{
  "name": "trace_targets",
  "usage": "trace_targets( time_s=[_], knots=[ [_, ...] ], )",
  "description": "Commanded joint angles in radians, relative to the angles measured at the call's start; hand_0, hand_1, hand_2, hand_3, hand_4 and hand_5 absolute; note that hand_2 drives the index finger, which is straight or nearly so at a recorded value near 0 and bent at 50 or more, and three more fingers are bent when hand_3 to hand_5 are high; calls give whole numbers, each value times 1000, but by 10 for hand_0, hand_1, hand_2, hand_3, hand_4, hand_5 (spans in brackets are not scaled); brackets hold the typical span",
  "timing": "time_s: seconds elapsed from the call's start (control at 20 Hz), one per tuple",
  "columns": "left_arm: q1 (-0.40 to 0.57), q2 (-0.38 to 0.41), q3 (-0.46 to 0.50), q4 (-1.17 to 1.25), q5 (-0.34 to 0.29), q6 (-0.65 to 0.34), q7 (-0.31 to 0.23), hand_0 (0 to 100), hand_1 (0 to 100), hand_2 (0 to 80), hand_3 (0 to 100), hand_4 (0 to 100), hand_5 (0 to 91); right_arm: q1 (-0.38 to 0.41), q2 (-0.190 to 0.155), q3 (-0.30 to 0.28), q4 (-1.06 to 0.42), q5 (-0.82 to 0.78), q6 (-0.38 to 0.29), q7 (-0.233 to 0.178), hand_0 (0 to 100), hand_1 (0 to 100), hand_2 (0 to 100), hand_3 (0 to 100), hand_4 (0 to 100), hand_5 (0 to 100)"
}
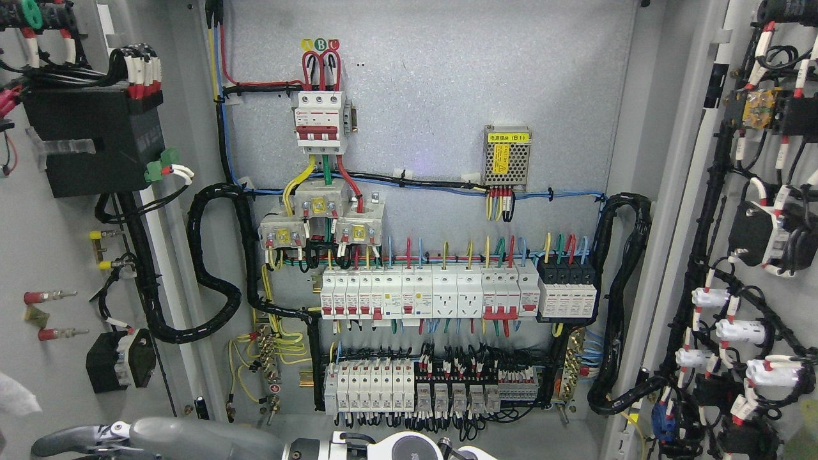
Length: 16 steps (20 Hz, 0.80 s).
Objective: Open door with both hands
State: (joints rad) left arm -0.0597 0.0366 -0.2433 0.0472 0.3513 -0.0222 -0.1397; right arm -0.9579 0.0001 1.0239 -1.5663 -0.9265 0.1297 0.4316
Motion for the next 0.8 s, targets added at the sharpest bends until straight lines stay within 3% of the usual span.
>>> trace_targets(
  time_s=[0.0,0.45,0.75],
  knots=[
    [-2,0,-1,-1,0,1,0,290,0,28,28,33,0,-30,0,70,2,-37,-2,-1,219,0,0,0,0,0],
    [0,0,1,-1,1,1,0,290,0,28,28,33,0,-58,0,100,26,-57,-53,-2,219,0,0,0,0,0],
    [0,0,1,-1,1,1,0,290,0,28,28,33,0,-58,0,111,45,-58,-53,-2,219,0,0,0,0,0]
  ],
)
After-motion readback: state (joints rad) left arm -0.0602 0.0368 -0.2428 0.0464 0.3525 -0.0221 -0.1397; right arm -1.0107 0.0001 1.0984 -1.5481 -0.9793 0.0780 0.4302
